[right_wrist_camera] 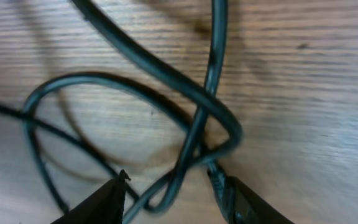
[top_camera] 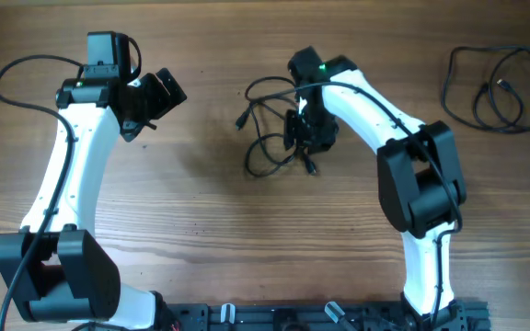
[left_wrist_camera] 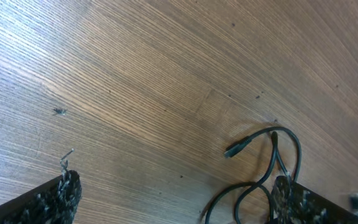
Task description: Untangle cables
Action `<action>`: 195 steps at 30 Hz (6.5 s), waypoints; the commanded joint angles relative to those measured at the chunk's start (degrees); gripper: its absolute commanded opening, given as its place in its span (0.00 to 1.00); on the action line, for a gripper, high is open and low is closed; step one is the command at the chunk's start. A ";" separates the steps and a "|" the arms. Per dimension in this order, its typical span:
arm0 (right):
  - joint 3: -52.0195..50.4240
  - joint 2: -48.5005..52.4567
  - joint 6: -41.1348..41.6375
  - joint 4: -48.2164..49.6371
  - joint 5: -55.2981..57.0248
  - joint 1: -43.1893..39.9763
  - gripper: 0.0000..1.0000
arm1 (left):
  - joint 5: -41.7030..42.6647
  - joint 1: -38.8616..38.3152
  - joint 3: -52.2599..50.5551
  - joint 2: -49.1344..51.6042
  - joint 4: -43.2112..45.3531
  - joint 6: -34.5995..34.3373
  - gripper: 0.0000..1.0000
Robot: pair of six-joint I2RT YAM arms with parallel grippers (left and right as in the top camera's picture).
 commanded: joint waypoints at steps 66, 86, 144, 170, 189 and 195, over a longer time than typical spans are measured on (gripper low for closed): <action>12.09 -41.03 -9.25 -9.27 -21.11 -44.68 1.00 | -0.76 -0.15 -0.46 0.50 0.11 -0.81 1.00; -6.21 -51.25 -41.05 13.66 -7.69 -23.89 1.00 | -0.76 -0.15 -0.46 0.50 0.11 -0.81 1.00; -97.02 -126.14 -43.43 64.11 -8.17 -22.32 1.00 | -0.76 -0.15 -0.46 0.50 0.11 -0.79 1.00; -97.02 -126.14 -43.45 64.11 -8.17 -22.32 1.00 | -5.33 -3.17 -0.46 -13.29 -0.37 -0.55 1.00; -97.02 -126.14 -43.43 64.11 -8.17 -22.32 1.00 | -0.50 2.54 -53.64 -65.57 52.02 20.39 1.00; -97.02 -126.14 -43.45 64.11 -8.17 -22.32 1.00 | -0.94 2.54 -67.47 -76.24 58.82 23.34 1.00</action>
